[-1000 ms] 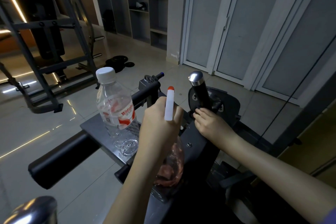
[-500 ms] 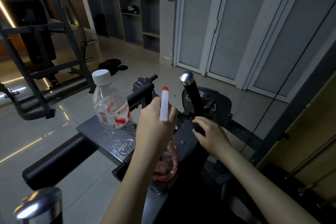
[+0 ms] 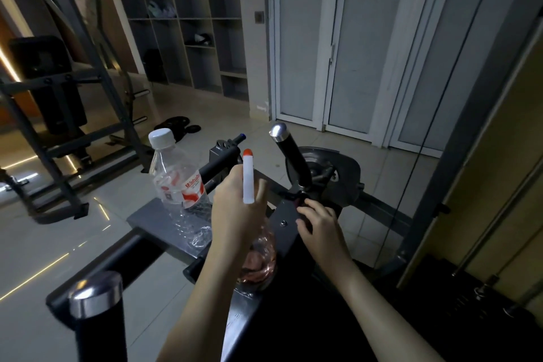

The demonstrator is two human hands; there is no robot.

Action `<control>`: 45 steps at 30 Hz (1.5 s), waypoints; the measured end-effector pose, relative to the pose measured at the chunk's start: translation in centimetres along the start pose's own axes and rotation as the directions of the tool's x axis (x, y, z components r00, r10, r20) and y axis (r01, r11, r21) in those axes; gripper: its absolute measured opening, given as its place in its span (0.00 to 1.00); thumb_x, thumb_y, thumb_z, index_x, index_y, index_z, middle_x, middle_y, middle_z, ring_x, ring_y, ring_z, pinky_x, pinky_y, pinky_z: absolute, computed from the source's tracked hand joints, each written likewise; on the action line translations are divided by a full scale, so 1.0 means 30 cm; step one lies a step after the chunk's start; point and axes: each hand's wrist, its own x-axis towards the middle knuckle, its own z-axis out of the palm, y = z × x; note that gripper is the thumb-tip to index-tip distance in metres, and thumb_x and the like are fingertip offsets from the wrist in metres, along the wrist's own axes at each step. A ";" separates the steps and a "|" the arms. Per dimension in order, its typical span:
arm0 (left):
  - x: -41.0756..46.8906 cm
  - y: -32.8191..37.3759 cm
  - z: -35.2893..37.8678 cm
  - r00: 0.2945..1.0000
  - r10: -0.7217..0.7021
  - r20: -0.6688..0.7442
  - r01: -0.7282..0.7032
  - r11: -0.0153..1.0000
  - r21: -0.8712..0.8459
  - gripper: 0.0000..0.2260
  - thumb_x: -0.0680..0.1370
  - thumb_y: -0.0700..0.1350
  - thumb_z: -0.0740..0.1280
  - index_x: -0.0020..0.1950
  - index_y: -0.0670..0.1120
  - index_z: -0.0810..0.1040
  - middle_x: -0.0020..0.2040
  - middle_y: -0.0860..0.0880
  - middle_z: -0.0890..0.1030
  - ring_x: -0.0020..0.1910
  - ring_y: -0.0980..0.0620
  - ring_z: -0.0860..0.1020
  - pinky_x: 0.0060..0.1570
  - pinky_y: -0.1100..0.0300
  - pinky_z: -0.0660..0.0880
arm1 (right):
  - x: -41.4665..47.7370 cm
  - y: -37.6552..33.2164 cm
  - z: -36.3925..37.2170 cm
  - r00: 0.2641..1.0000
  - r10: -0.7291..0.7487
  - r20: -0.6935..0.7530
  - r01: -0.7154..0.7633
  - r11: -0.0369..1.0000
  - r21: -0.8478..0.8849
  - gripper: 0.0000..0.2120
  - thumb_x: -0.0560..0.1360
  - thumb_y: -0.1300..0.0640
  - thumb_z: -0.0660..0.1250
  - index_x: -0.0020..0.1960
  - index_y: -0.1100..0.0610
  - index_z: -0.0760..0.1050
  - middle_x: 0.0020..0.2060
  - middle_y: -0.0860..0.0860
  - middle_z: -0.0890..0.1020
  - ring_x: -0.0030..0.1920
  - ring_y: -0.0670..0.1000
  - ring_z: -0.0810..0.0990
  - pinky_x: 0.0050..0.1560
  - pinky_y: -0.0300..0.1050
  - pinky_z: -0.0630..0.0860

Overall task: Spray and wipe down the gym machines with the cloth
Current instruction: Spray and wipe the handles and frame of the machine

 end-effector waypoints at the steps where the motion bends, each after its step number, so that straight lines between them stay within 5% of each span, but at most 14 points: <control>1: -0.010 0.010 -0.003 1.000 0.000 0.002 0.000 1.000 -0.009 0.08 0.71 0.48 0.56 0.36 0.44 0.66 0.30 0.47 0.70 0.29 0.51 0.67 0.30 0.54 0.64 | -0.015 -0.003 0.001 1.000 0.015 -0.004 -0.015 0.999 0.029 0.15 0.77 0.59 0.64 0.63 0.60 0.76 0.67 0.52 0.73 0.65 0.53 0.68 0.63 0.42 0.67; 5: -0.068 0.066 -0.010 1.000 -0.003 0.020 0.003 0.999 -0.035 0.07 0.71 0.47 0.58 0.34 0.46 0.65 0.29 0.51 0.69 0.29 0.52 0.66 0.31 0.58 0.63 | -0.126 0.009 -0.020 0.959 0.283 -0.011 -0.262 0.901 0.344 0.12 0.77 0.58 0.65 0.59 0.56 0.78 0.58 0.50 0.77 0.57 0.45 0.74 0.50 0.26 0.67; 8: -0.133 0.114 -0.003 0.998 0.010 0.057 -0.007 0.999 -0.052 0.10 0.74 0.46 0.58 0.36 0.42 0.65 0.30 0.46 0.69 0.28 0.56 0.66 0.30 0.63 0.64 | -0.229 0.057 -0.026 0.729 0.642 0.237 -0.569 0.378 0.730 0.08 0.77 0.59 0.64 0.54 0.54 0.77 0.49 0.51 0.80 0.49 0.49 0.77 0.44 0.34 0.72; 10: -0.185 0.134 0.008 0.997 -0.006 0.074 0.012 0.997 -0.078 0.12 0.75 0.46 0.59 0.36 0.40 0.64 0.30 0.47 0.67 0.27 0.56 0.64 0.29 0.64 0.63 | -0.299 0.101 -0.044 0.558 0.723 0.406 -0.614 0.030 0.789 0.03 0.74 0.60 0.65 0.48 0.57 0.76 0.42 0.53 0.79 0.42 0.52 0.78 0.42 0.38 0.74; 14: -0.307 0.162 0.038 0.992 -0.073 0.103 0.084 0.991 -0.106 0.15 0.74 0.50 0.59 0.36 0.40 0.62 0.30 0.48 0.65 0.30 0.52 0.63 0.32 0.55 0.62 | -0.433 0.173 -0.116 0.426 0.656 0.623 -0.570 -0.340 0.748 0.24 0.82 0.52 0.51 0.39 0.62 0.78 0.27 0.56 0.77 0.29 0.50 0.78 0.31 0.34 0.73; 16: -0.374 0.167 0.056 0.986 -0.116 0.118 0.127 0.987 -0.094 0.14 0.73 0.49 0.59 0.36 0.40 0.61 0.30 0.48 0.65 0.30 0.52 0.63 0.32 0.55 0.61 | -0.489 0.201 -0.157 0.380 0.622 0.685 -0.557 -0.437 0.706 0.22 0.82 0.49 0.49 0.55 0.62 0.76 0.41 0.68 0.79 0.38 0.57 0.80 0.38 0.37 0.75; 18: -0.453 0.176 0.077 0.975 -0.160 0.151 0.173 0.982 -0.076 0.13 0.73 0.49 0.59 0.36 0.41 0.62 0.30 0.48 0.66 0.29 0.53 0.63 0.32 0.56 0.61 | -0.539 0.208 -0.207 0.365 0.632 0.684 -0.536 -0.458 0.709 0.21 0.82 0.50 0.51 0.68 0.62 0.69 0.62 0.65 0.74 0.45 0.60 0.77 0.45 0.44 0.75; 20: -0.528 0.181 0.094 0.960 -0.207 0.186 0.225 0.971 -0.079 0.12 0.74 0.49 0.60 0.35 0.44 0.62 0.30 0.50 0.66 0.27 0.54 0.64 0.30 0.60 0.63 | -0.587 0.226 -0.235 0.353 0.630 0.691 -0.498 -0.499 0.709 0.21 0.82 0.50 0.52 0.68 0.61 0.69 0.57 0.60 0.78 0.44 0.58 0.76 0.39 0.44 0.78; 23: -0.620 0.189 0.098 0.916 -0.300 0.264 0.349 0.923 -0.161 0.15 0.75 0.51 0.62 0.35 0.43 0.65 0.30 0.46 0.68 0.28 0.53 0.67 0.30 0.60 0.68 | -0.655 0.237 -0.290 0.317 0.668 0.674 -0.465 -0.510 0.724 0.18 0.81 0.51 0.56 0.65 0.60 0.70 0.57 0.60 0.75 0.60 0.62 0.75 0.60 0.52 0.75; 25: -0.656 0.183 0.101 0.898 -0.321 0.301 0.378 0.913 -0.155 0.15 0.75 0.52 0.63 0.39 0.40 0.70 0.34 0.39 0.73 0.32 0.51 0.70 0.34 0.55 0.70 | -0.687 0.248 -0.305 0.324 0.680 0.658 -0.448 -0.503 0.739 0.18 0.80 0.50 0.58 0.65 0.59 0.70 0.58 0.61 0.75 0.56 0.62 0.76 0.56 0.55 0.75; 29: -0.718 0.174 0.118 0.886 -0.271 0.377 0.359 0.915 -0.186 0.08 0.76 0.44 0.63 0.38 0.42 0.72 0.33 0.47 0.72 0.32 0.52 0.70 0.33 0.56 0.67 | -0.753 0.247 -0.325 0.312 0.724 0.615 -0.432 -0.468 0.771 0.18 0.78 0.47 0.61 0.63 0.56 0.72 0.57 0.59 0.76 0.51 0.60 0.77 0.40 0.53 0.77; 34: -0.794 0.120 0.149 0.832 -0.217 0.511 0.376 0.898 -0.230 0.08 0.76 0.43 0.61 0.43 0.38 0.69 0.33 0.43 0.69 0.31 0.52 0.68 0.31 0.55 0.66 | -0.860 0.245 -0.333 0.279 0.795 0.539 -0.389 -0.419 0.820 0.19 0.76 0.46 0.64 0.64 0.53 0.74 0.61 0.57 0.77 0.58 0.59 0.77 0.50 0.52 0.77; 40: -0.909 0.102 0.250 0.722 -0.299 0.624 0.544 0.802 -0.246 0.13 0.76 0.47 0.62 0.40 0.37 0.67 0.33 0.48 0.70 0.32 0.51 0.67 0.32 0.53 0.65 | -0.995 0.226 -0.472 0.261 0.891 0.370 -0.387 -0.254 0.886 0.16 0.76 0.53 0.65 0.60 0.59 0.77 0.53 0.57 0.82 0.48 0.54 0.81 0.41 0.46 0.76; 45: -0.983 0.208 0.320 0.641 -0.182 0.746 0.554 0.783 -0.285 0.13 0.77 0.48 0.62 0.39 0.39 0.69 0.32 0.48 0.71 0.32 0.50 0.69 0.32 0.54 0.66 | -1.097 0.247 -0.670 0.203 0.976 0.081 -0.350 -0.005 0.937 0.15 0.76 0.55 0.67 0.62 0.57 0.77 0.53 0.56 0.82 0.50 0.54 0.81 0.42 0.46 0.77</control>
